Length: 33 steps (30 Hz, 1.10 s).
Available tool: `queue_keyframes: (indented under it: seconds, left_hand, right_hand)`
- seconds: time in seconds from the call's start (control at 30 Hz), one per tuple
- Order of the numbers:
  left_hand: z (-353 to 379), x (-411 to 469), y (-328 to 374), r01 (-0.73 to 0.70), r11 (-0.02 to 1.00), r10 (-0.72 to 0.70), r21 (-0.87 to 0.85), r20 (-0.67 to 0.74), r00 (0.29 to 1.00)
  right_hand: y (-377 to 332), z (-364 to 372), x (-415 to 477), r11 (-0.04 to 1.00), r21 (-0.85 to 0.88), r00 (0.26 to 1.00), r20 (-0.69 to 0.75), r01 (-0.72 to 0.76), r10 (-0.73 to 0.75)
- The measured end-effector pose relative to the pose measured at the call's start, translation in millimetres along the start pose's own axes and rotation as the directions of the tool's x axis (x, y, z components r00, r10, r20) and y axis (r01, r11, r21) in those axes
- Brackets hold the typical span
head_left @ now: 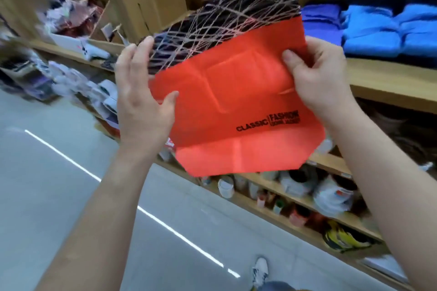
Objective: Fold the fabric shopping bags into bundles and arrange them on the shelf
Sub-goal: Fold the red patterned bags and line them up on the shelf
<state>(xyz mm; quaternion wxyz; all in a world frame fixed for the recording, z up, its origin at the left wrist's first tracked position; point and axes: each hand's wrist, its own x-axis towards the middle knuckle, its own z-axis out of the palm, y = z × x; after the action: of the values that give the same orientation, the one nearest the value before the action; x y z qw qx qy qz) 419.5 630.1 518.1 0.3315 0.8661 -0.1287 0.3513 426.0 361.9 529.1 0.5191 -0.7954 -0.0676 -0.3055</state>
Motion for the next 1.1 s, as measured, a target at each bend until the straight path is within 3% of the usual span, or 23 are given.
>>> queue_keyframes:
  seconds: [0.07,0.17,0.27,0.37,0.5,0.67,0.73,0.8,0.87,0.9,0.97,1.0,1.03,1.1]
  left_hand:
    - [17.1,18.5,-13.2,-0.066,0.998,0.067,-0.011,0.046,0.997]
    - [44.1,36.7,-37.6,-0.146,0.989,0.135,0.025,0.250,0.959]
    - [61.7,56.3,-58.1,-0.145,0.986,0.091,0.080,0.467,0.880]
    - [77.5,84.9,-85.7,-0.235,0.953,0.070,0.193,0.613,0.787]
    - [92.9,127.2,-117.4,-0.329,0.894,0.029,0.305,0.692,0.721]
    - [100.6,183.6,-144.2,-0.413,0.906,0.226,0.091,0.721,0.655]
    - [102.8,199.3,-148.9,-0.502,0.861,0.300,0.086,0.710,0.637]
    - [105.0,212.0,-148.9,-0.602,0.788,0.354,0.128,0.705,0.614]
    - [110.1,222.6,-146.1,-0.698,0.690,0.377,0.193,0.727,0.574]
    - [112.3,227.6,-143.3,-0.730,0.647,0.382,0.220,0.736,0.560]
    - [114.2,237.3,-136.6,-0.763,0.606,0.393,0.228,0.748,0.535]
    - [115.2,243.4,-135.3,-0.758,0.619,0.393,0.204,0.755,0.525]
    - [115.1,251.0,-134.8,-0.742,0.648,0.375,0.174,0.774,0.510]
    - [110.4,270.4,-139.7,-0.629,0.773,0.291,0.083,0.835,0.468]
  right_hand:
    - [10.9,10.5,32.2,1.000,-0.023,0.994,-0.108,0.004,-0.006]
    - [15.4,30.6,77.8,0.999,-0.037,0.973,-0.229,0.005,-0.013]
    - [16.2,53.9,116.6,0.999,-0.036,0.951,-0.308,-0.001,-0.010]
    - [24.8,76.4,144.3,0.995,-0.092,0.940,-0.341,-0.039,0.005]
    - [42.7,102.5,167.4,0.984,-0.160,0.916,-0.402,-0.076,0.005]
    - [60.5,119.6,184.4,0.928,-0.315,0.872,-0.490,-0.197,0.018]
    - [57.8,122.9,182.7,0.859,-0.439,0.893,-0.448,-0.265,0.046]
    - [43.0,124.0,172.9,0.816,-0.528,0.933,-0.358,-0.236,0.038]
    - [23.3,118.7,157.7,0.864,-0.484,0.989,-0.111,-0.143,0.101]
    - [13.9,113.8,150.1,0.900,-0.410,0.977,0.078,-0.149,0.198]
    - [0.7,108.4,136.6,0.867,-0.448,0.818,0.401,-0.219,0.414]
    - [0.1,107.4,131.4,0.819,-0.527,0.753,0.439,-0.227,0.491]
    - [6.4,107.2,127.5,0.786,-0.577,0.760,0.403,-0.221,0.509]
    - [16.8,109.6,123.9,0.794,-0.533,0.866,0.206,-0.291,0.456]
